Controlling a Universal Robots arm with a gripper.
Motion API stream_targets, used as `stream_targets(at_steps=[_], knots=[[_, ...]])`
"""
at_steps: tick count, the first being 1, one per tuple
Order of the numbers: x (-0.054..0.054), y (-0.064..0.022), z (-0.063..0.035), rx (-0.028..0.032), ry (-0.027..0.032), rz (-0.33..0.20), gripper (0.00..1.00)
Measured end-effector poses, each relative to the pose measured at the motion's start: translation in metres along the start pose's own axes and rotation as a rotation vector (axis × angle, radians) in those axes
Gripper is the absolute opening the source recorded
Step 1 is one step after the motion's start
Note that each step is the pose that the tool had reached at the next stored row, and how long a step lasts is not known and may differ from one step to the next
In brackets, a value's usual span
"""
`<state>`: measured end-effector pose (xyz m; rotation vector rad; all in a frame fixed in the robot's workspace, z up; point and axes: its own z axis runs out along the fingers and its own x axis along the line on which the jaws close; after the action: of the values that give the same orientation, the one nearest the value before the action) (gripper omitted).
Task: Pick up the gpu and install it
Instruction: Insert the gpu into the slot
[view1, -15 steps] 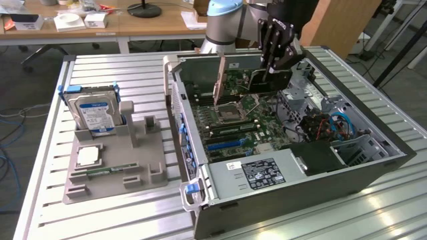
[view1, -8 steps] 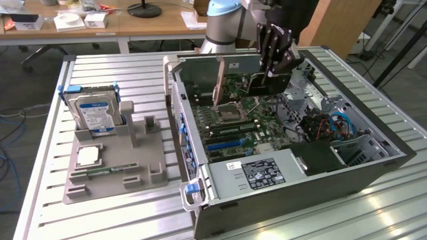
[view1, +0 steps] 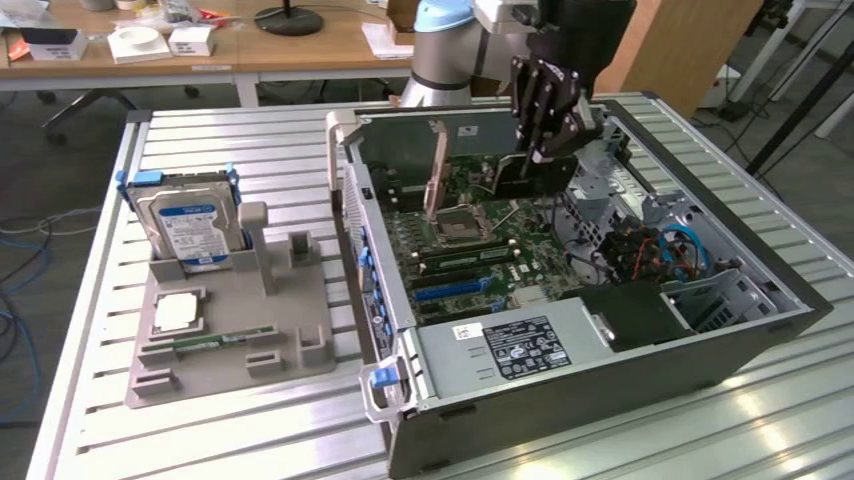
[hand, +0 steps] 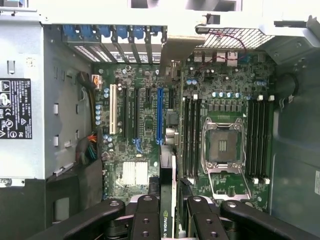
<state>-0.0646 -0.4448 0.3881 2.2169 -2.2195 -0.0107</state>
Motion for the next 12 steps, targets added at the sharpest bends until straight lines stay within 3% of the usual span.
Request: stream_targets(at_steps=[12], knots=[[0.000, -0.0002, 0.0218, 0.0000, 0.0001, 0.000, 0.26]])
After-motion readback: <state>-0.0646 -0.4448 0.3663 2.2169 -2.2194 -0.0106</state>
